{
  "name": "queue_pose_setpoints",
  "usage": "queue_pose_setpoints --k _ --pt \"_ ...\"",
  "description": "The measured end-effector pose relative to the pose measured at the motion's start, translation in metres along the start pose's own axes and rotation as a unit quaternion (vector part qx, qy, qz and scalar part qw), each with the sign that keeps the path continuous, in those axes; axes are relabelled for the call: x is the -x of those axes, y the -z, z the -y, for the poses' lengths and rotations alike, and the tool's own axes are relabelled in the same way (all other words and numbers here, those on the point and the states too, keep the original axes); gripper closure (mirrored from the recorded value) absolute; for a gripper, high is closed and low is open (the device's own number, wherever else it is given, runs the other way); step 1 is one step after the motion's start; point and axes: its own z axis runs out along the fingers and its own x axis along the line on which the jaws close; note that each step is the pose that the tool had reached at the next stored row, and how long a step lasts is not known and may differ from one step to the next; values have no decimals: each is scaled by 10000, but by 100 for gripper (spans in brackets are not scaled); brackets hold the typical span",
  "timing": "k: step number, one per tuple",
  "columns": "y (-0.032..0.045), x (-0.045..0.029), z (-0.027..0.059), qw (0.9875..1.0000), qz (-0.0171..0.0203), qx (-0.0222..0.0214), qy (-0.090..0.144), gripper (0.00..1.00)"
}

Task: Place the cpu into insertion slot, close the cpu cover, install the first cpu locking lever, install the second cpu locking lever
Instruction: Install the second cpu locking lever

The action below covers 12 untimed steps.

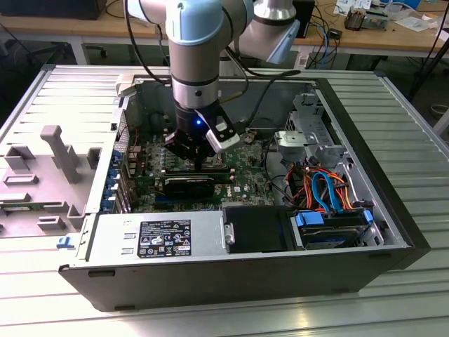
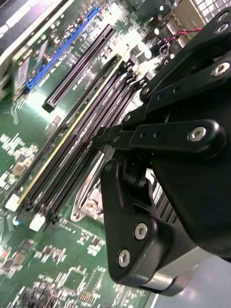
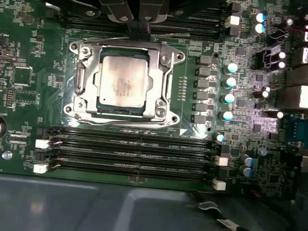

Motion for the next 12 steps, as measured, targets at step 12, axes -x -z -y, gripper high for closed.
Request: queue_pose_setpoints --k 12 --pt "-7 -277 -27 10000 3 22 0 89"
